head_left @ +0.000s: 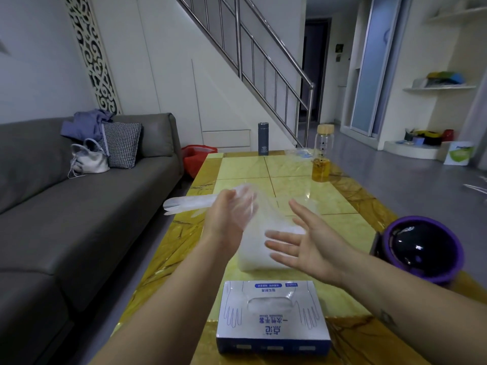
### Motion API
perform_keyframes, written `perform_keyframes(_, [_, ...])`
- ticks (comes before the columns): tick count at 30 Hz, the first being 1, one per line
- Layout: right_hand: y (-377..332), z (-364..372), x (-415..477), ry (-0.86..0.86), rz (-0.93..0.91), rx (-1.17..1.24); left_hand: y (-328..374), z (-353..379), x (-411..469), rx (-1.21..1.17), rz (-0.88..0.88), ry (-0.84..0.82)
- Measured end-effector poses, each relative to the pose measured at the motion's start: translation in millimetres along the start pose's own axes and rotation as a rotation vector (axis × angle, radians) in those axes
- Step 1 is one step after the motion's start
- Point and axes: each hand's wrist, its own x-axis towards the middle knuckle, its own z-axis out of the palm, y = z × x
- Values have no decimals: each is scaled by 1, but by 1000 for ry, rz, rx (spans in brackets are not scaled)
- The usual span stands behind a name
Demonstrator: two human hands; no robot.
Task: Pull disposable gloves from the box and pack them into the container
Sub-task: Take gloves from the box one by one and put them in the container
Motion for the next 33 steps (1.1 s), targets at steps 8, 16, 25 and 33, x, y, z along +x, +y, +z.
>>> perform_keyframes(8, [-45,34,27,-16,-497,-166,6,14,17,18,111,-64])
perform_keyframes(16, [-108,39,46,-199,-662,-645,46,-8,57,-88,159,-113])
perform_keyframes(25, [-86,-39,119,-39,-370,-1173,26,-61,107,441,494,670])
perform_keyframes(33, [-63,-76,154,24,-188,-1342,-10,-8,118,2026,755,-477])
